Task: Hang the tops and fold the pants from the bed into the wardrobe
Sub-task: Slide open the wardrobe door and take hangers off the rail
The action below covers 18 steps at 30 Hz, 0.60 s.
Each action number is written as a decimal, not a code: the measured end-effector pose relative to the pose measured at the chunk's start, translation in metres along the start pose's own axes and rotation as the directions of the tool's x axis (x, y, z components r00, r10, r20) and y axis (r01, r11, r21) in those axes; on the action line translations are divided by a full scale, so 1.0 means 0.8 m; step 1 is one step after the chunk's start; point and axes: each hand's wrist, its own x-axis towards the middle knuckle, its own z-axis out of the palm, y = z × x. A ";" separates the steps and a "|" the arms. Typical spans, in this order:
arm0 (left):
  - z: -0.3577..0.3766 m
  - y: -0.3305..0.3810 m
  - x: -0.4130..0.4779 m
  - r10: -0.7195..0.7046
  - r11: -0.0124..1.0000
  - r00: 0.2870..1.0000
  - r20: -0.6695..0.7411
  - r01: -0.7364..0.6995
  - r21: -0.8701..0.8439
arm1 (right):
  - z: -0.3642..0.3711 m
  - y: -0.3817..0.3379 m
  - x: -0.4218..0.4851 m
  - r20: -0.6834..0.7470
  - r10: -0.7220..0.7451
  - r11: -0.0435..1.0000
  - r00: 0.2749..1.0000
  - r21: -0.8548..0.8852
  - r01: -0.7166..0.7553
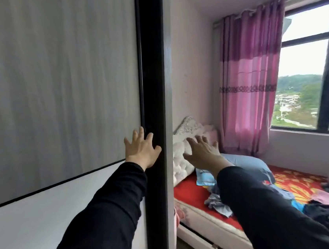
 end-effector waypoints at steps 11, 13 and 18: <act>0.077 -0.096 0.103 0.114 0.921 0.901 -0.419 0.063 0.386 | 0.107 -0.102 0.181 -0.179 -0.280 0.900 0.943 0.292 0.323; 0.101 -0.116 0.102 0.158 0.892 0.866 -0.475 0.082 0.445 | 0.129 -0.120 0.196 -0.253 -0.304 0.847 0.919 0.369 0.382; 0.143 -0.154 0.088 0.164 0.811 0.858 -0.486 0.163 0.561 | 0.176 -0.149 0.213 -0.314 -0.254 0.640 0.915 0.654 0.403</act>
